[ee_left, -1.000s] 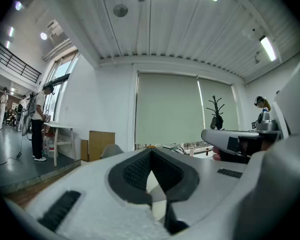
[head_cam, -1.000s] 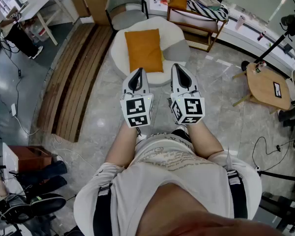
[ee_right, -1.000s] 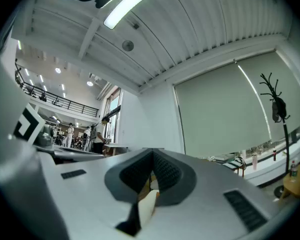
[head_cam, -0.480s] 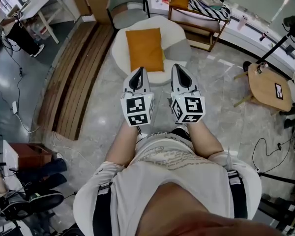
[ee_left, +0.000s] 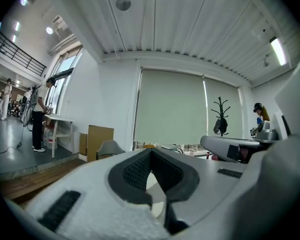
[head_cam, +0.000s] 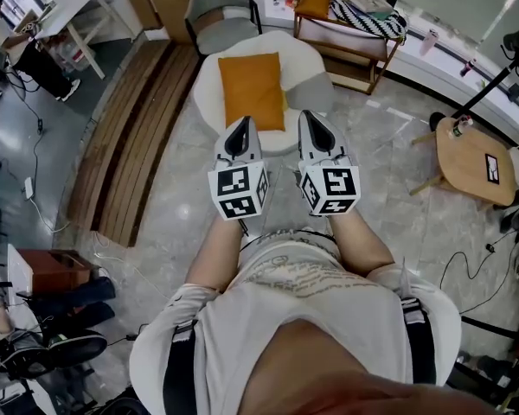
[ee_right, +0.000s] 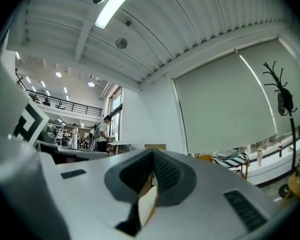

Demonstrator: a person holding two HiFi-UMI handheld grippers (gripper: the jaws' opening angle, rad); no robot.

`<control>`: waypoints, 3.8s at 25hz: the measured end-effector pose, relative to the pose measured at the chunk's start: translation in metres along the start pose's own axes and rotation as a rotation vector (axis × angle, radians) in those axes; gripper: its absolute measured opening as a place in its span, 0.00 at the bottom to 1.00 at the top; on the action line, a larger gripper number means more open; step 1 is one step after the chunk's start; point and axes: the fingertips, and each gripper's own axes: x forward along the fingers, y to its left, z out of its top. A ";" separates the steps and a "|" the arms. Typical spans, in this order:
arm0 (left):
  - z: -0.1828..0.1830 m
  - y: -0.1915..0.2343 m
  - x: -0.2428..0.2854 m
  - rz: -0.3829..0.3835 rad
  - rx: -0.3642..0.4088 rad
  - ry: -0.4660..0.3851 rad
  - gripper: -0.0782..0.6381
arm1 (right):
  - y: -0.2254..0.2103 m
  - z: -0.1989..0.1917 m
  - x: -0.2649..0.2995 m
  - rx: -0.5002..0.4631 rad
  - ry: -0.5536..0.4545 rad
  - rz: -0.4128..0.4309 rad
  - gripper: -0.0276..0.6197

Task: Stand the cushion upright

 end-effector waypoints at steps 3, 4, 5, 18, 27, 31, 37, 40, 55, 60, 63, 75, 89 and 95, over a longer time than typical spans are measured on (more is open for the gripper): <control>0.002 -0.015 0.016 0.009 0.007 0.006 0.13 | -0.019 0.002 0.005 0.002 0.002 0.017 0.09; 0.003 -0.020 0.022 0.012 0.010 0.007 0.13 | -0.026 0.003 0.006 0.004 0.002 0.024 0.09; 0.004 -0.026 0.028 0.016 0.014 0.007 0.13 | -0.034 0.003 0.008 0.007 0.003 0.030 0.09; -0.012 -0.084 0.071 0.091 0.030 0.047 0.13 | -0.105 -0.006 0.014 0.030 0.036 0.113 0.09; -0.008 -0.097 0.094 0.082 0.043 0.042 0.13 | -0.131 -0.007 0.016 0.031 0.031 0.107 0.09; -0.002 -0.100 0.108 0.067 0.064 0.024 0.13 | -0.141 -0.006 0.026 0.028 0.023 0.097 0.09; 0.009 -0.095 0.134 0.031 0.070 0.000 0.13 | -0.156 0.004 0.047 0.048 -0.014 0.056 0.09; 0.009 -0.094 0.146 0.018 0.072 -0.003 0.13 | -0.164 0.001 0.058 0.061 -0.010 0.042 0.09; -0.006 -0.014 0.221 0.017 0.006 0.044 0.13 | -0.156 -0.026 0.159 0.041 0.035 0.020 0.09; -0.003 0.017 0.244 0.025 -0.017 0.054 0.13 | -0.150 -0.029 0.197 0.041 0.050 0.021 0.09; -0.002 0.035 0.260 0.024 -0.028 0.064 0.13 | -0.145 -0.031 0.220 0.035 0.062 0.021 0.09; -0.001 0.107 0.330 0.002 -0.070 0.105 0.13 | -0.136 -0.046 0.311 0.017 0.114 -0.011 0.09; -0.016 0.181 0.420 -0.084 -0.103 0.176 0.13 | -0.134 -0.079 0.414 0.010 0.190 -0.100 0.09; -0.029 0.195 0.445 -0.133 -0.129 0.215 0.13 | -0.131 -0.097 0.441 0.047 0.245 -0.126 0.09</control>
